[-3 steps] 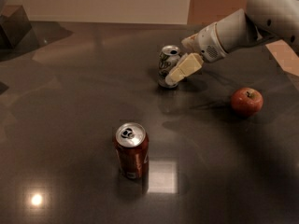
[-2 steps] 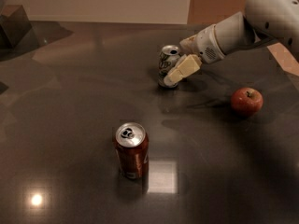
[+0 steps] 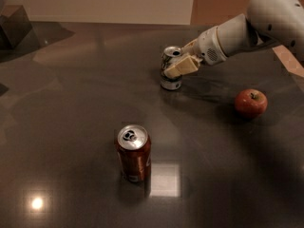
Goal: Knock 7up can over
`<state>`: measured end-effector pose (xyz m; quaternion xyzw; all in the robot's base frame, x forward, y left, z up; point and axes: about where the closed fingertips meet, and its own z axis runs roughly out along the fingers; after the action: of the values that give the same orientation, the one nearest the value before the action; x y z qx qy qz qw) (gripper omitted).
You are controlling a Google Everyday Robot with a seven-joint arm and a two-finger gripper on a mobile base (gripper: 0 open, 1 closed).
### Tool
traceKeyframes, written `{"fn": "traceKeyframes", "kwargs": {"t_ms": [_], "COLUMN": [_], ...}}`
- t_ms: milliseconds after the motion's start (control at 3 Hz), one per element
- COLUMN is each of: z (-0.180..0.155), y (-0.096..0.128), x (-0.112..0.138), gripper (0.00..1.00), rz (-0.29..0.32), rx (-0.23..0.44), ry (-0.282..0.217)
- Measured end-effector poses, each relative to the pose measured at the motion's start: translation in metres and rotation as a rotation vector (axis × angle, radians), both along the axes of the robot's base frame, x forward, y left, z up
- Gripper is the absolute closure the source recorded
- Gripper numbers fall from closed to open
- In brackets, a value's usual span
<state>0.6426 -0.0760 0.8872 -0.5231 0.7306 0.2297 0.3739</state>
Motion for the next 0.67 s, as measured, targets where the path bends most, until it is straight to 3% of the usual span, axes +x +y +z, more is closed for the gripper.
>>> {"fn": "traceKeyframes", "kwargs": {"t_ms": [667], "z": [0.028], "y": [0.005], "x": [-0.012], "gripper": [0.88], "rz": [0.044], "rx": [-0.002], "ry": [-0.032]}}
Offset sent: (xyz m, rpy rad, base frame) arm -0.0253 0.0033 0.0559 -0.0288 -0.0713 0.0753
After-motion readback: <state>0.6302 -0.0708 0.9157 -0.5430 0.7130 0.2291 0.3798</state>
